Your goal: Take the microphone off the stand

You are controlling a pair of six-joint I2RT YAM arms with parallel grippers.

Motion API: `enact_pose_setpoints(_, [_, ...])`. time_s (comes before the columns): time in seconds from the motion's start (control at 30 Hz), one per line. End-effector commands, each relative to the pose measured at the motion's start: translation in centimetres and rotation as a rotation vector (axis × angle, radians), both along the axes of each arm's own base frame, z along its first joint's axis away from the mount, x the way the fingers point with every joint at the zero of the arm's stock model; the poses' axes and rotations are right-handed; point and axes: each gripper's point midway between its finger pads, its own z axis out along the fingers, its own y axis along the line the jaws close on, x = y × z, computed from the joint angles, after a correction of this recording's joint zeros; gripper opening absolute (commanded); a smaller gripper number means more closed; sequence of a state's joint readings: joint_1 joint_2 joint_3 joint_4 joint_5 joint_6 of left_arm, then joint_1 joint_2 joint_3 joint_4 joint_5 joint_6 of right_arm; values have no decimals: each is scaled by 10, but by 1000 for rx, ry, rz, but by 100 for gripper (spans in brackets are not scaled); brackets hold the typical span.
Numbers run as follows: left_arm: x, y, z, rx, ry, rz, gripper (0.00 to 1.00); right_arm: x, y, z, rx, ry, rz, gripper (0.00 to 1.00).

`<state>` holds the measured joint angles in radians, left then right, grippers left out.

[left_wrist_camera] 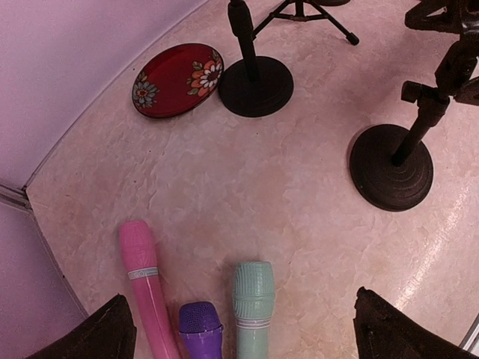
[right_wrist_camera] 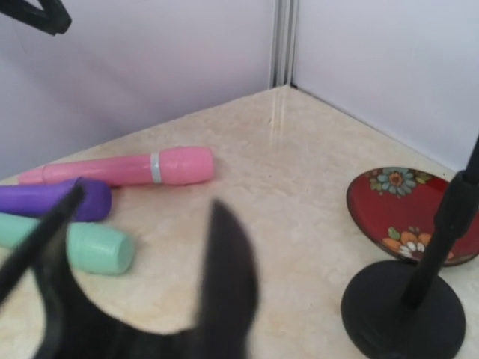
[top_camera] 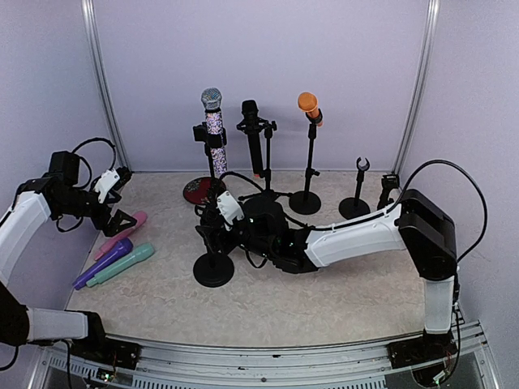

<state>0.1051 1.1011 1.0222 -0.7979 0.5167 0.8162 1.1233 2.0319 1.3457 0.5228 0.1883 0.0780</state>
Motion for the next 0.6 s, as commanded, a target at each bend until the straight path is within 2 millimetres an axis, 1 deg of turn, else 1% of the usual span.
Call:
enact_pose_setpoints(0.0, [-3, 0, 10, -4, -10, 3, 99, 2, 20, 18, 59, -130, -22, 73])
enact_pose_setpoints(0.07, [-4, -1, 11, -4, -12, -4, 99, 5, 23, 13, 50, -138, -29, 67])
enact_pose_setpoints(0.1, [-4, -1, 12, -6, -12, -7, 99, 6, 24, 11, 47, -141, -33, 60])
enact_pose_setpoints(0.13, [-4, -1, 13, -7, -15, -9, 99, 6, 24, 10, 46, -144, -35, 56])
enact_pose_setpoints(0.2, [-3, -2, 15, -8, -19, -10, 99, 6, 23, 8, 35, -156, -39, 41])
enact_pose_setpoints(0.3, [-2, -1, 19, -7, -28, -8, 99, 10, 14, 13, 22, -179, -75, 20])
enact_pose_setpoints(0.37, [-1, -1, 21, -3, -35, -7, 99, 14, 4, 12, 2, -192, -100, 9])
enact_pose_setpoints(0.43, [0, 0, 22, 3, -40, -6, 99, 21, -8, 20, -8, -198, -120, 2])
enact_pose_setpoints(0.47, [0, 0, 23, 5, -43, -5, 99, 24, -15, 19, -18, -194, -131, 0])
enact_pose_setpoints(0.57, [0, 0, 26, 8, -45, -8, 99, 38, -45, 21, -48, -184, -176, 0])
